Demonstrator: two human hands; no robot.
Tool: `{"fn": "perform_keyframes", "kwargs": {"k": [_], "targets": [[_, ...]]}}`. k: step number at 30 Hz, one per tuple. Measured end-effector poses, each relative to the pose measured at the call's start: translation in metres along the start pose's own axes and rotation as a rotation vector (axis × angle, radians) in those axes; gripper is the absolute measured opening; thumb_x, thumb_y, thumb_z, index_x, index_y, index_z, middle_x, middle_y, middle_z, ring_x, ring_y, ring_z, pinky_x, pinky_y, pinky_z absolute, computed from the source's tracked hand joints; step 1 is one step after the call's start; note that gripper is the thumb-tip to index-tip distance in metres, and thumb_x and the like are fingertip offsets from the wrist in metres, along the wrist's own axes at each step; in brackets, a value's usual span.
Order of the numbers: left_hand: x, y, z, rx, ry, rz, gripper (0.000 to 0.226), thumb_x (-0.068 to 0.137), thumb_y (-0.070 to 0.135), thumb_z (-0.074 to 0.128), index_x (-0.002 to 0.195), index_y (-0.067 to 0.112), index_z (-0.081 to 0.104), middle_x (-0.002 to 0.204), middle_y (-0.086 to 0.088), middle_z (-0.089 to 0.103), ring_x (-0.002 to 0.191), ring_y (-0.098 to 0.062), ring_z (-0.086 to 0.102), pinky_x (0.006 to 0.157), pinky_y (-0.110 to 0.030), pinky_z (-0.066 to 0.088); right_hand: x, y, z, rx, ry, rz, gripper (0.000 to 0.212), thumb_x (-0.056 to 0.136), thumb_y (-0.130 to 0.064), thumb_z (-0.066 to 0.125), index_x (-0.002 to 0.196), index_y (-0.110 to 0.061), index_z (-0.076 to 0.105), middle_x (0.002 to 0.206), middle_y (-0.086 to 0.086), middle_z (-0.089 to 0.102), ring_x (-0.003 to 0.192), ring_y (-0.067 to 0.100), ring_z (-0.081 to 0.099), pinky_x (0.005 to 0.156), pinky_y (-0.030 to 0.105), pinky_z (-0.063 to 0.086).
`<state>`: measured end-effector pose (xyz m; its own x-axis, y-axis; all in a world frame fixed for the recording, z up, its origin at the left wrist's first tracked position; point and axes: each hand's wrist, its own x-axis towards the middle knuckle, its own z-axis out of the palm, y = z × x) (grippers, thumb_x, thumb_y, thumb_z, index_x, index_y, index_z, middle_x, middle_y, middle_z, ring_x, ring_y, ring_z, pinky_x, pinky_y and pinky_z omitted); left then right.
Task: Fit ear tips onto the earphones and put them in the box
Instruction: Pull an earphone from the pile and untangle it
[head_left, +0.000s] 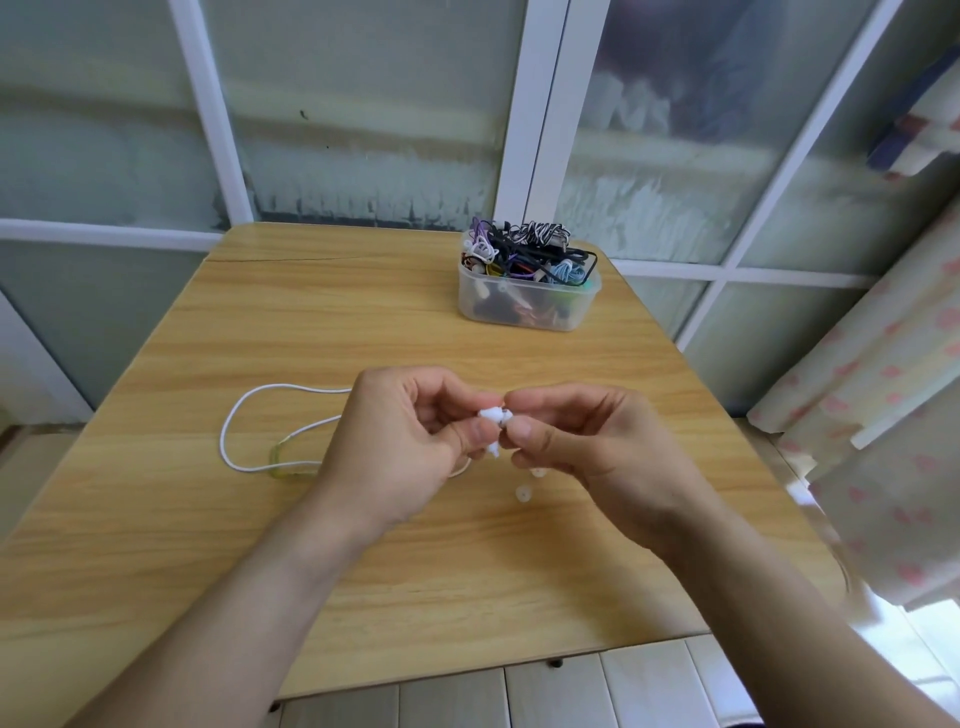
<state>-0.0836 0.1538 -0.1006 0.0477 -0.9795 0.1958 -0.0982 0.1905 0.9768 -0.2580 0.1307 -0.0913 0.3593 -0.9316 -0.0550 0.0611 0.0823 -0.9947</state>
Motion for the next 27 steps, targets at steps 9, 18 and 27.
{"fn": "perform_keyframes", "kwargs": {"k": [9, 18, 27], "targets": [[0.000, -0.001, -0.002, -0.123, -0.033, -0.050, 0.015, 0.075, -0.002, 0.072, 0.085, 0.008, 0.072, 0.075, -0.010, 0.074, 0.059, -0.015, 0.067, 0.054, -0.021, 0.053, 0.002, 0.006, 0.005, -0.191, 0.111, -0.267, 0.022, 0.068, -0.019, 0.081, 0.086, -0.009, 0.075, 0.078, 0.013, 0.075, 0.072, 0.029, 0.073, 0.062, 0.033, 0.055], [-0.002, 0.003, 0.003, 0.131, -0.077, 0.225, 0.022, 0.070, -0.012, 0.071, 0.070, 0.010, 0.073, 0.069, 0.012, 0.070, 0.065, -0.007, 0.067, 0.064, -0.025, 0.056, 0.007, 0.006, -0.004, 0.483, -0.277, 0.466, 0.034, 0.058, -0.007, 0.088, 0.089, -0.004, 0.075, 0.071, 0.009, 0.067, 0.061, 0.011, 0.068, 0.052, 0.016, 0.055], [-0.008, 0.003, 0.005, -0.106, -0.151, 0.117, 0.019, 0.070, -0.012, 0.074, 0.072, 0.006, 0.069, 0.059, 0.001, 0.069, 0.053, -0.012, 0.064, 0.048, -0.020, 0.049, 0.004, -0.012, -0.009, -0.072, -0.088, -0.029, 0.032, 0.043, -0.005, 0.083, 0.064, -0.006, 0.060, 0.056, 0.012, 0.067, 0.043, 0.017, 0.059, 0.044, 0.023, 0.048]]}}
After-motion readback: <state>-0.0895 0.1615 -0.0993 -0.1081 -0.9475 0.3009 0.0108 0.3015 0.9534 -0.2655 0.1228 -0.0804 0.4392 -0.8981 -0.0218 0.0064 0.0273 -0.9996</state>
